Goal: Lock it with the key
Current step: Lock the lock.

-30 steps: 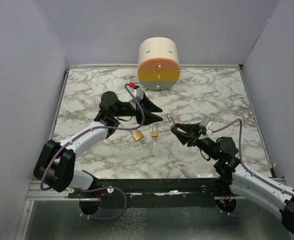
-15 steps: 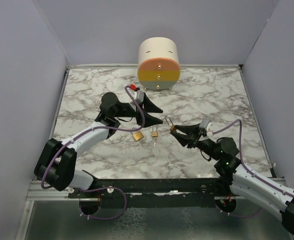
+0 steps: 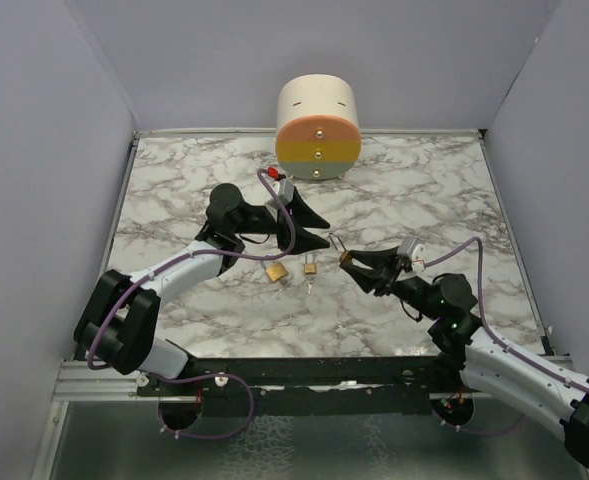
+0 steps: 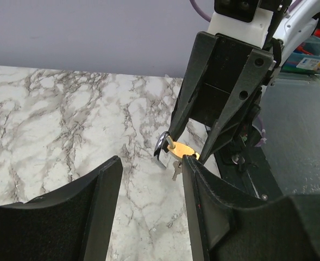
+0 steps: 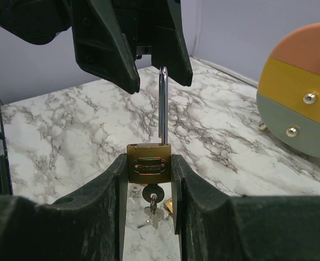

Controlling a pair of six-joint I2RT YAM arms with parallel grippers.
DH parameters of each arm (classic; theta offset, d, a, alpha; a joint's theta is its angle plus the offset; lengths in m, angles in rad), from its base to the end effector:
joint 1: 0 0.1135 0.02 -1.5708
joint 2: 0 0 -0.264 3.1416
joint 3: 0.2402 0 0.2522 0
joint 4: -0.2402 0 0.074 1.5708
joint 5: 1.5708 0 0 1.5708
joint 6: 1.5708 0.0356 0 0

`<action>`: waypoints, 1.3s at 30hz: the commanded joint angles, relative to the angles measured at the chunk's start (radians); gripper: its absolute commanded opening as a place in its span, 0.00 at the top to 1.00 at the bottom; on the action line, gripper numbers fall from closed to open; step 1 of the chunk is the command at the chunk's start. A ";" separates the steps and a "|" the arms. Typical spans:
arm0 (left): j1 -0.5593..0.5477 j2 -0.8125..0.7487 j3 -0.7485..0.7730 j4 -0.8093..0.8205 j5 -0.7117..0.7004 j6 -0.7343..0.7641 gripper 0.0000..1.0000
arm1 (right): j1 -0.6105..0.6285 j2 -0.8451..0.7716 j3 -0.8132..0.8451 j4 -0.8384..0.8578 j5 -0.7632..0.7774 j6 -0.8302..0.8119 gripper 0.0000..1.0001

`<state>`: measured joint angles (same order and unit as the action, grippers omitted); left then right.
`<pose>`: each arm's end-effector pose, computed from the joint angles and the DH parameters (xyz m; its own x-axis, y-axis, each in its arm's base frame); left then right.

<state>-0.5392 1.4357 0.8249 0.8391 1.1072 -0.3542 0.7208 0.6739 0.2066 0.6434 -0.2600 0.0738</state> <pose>0.2472 -0.1850 0.3041 -0.1568 -0.0869 -0.9838 0.9839 -0.1000 -0.1480 0.1188 0.1165 0.2405 0.0702 0.1565 -0.9852 -0.8354 0.5489 0.0277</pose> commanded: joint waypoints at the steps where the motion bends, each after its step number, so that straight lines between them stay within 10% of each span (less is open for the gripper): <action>1: -0.008 -0.015 0.025 0.029 0.011 -0.009 0.50 | 0.003 0.001 0.037 0.017 -0.016 0.000 0.99; 21: -0.026 0.011 0.051 0.028 0.009 -0.034 0.71 | 0.003 0.009 0.051 -0.025 0.003 -0.012 0.99; 28: -0.033 0.006 0.052 0.028 -0.003 -0.059 0.95 | 0.003 0.009 0.056 -0.039 0.018 -0.023 0.99; 39: -0.034 -0.008 0.030 0.031 -0.036 -0.066 0.55 | 0.003 -0.014 0.066 -0.050 0.034 -0.041 0.99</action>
<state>-0.5655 1.4403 0.8471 0.8429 1.0931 -0.4171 0.7208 0.6838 0.2340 0.5823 -0.2520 0.0475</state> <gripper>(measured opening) 0.436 0.320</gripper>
